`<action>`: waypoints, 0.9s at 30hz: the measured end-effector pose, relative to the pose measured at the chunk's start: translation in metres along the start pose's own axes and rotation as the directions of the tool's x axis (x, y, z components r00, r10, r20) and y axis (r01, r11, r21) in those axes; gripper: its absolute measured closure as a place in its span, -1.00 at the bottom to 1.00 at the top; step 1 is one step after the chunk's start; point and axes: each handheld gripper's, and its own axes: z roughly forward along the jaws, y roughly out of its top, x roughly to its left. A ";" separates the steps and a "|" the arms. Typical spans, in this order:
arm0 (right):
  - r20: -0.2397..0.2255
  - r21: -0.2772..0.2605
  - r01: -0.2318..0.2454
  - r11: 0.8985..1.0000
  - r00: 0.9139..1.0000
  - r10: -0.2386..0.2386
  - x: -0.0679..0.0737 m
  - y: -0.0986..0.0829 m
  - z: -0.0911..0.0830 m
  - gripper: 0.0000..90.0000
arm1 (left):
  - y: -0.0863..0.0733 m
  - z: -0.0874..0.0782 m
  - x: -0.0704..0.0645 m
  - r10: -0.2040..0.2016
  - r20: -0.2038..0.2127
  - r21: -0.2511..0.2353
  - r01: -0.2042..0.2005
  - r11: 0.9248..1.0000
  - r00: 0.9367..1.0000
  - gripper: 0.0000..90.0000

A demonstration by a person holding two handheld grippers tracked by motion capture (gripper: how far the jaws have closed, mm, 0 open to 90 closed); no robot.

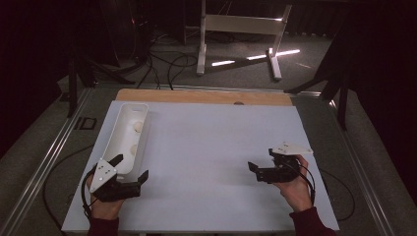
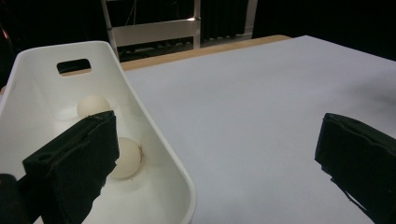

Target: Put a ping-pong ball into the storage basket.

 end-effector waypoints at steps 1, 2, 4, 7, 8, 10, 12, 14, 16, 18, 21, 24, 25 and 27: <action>0.005 -0.008 -0.003 1.000 1.000 0.003 -0.001 -0.004 -0.003 -0.83 | 0.000 0.000 0.000 -0.001 0.001 0.000 0.001 1.000 1.000 -1.00; 0.008 -0.018 -0.006 1.000 1.000 0.006 -0.002 -0.008 -0.005 -0.83 | 0.000 0.000 0.001 -0.002 0.000 -0.001 0.002 1.000 1.000 -1.00; 0.009 -0.047 -0.012 0.999 1.000 0.012 -0.004 -0.014 -0.009 -0.83 | 0.001 0.001 0.001 -0.004 0.000 0.001 0.004 1.000 1.000 -1.00; 0.010 -0.088 -0.018 0.996 1.000 0.019 -0.007 -0.024 -0.013 -0.83 | 0.001 0.002 0.001 -0.005 0.001 0.000 0.005 1.000 1.000 -1.00; 0.011 -0.103 -0.023 0.994 1.000 0.024 -0.009 -0.027 -0.014 -0.83 | 0.002 0.002 0.001 -0.001 0.001 0.000 0.001 1.000 1.000 -1.00; 0.004 -0.130 -0.038 0.991 0.999 0.039 -0.011 -0.033 -0.015 -0.83 | 0.002 0.002 0.001 -0.001 0.002 0.001 0.001 1.000 1.000 -1.00; 0.006 -0.155 -0.036 0.987 0.999 0.037 -0.011 -0.038 -0.016 -0.83 | 0.002 0.003 0.001 0.000 0.002 0.005 0.000 1.000 1.000 -1.00; 0.004 -0.172 -0.032 0.984 0.999 0.034 -0.012 -0.041 -0.017 -0.83 | 0.002 0.003 0.001 -0.001 0.003 0.005 0.001 1.000 1.000 -0.99; 0.014 -0.197 -0.019 0.980 1.000 0.022 -0.012 -0.042 -0.019 -0.82 | 0.002 0.003 0.001 0.002 0.002 0.008 -0.002 1.000 1.000 -0.99; 0.013 -0.230 -0.015 0.973 1.000 0.019 -0.011 -0.044 -0.021 -0.82 | 0.002 0.003 0.001 0.003 0.001 0.010 -0.003 1.000 1.000 -1.00; 0.037 -0.267 0.022 0.963 0.999 -0.013 -0.009 -0.047 -0.024 -0.82 | 0.001 0.003 0.001 0.006 0.000 0.012 -0.006 1.000 1.000 -0.99; 0.043 -0.283 0.033 0.959 0.999 -0.022 -0.008 -0.048 -0.026 -0.82 | 0.001 0.003 0.001 0.009 -0.003 0.016 -0.009 1.000 1.000 -1.00; 0.049 -0.291 0.033 0.956 0.999 -0.020 -0.008 -0.049 -0.026 -0.82 | 0.001 0.003 0.001 0.008 -0.003 0.016 -0.008 1.000 1.000 -1.00; 0.044 -0.291 0.030 0.956 0.999 -0.018 -0.007 -0.050 -0.026 -0.82 | 0.001 0.003 0.001 0.009 -0.004 0.017 -0.009 1.000 1.000 -1.00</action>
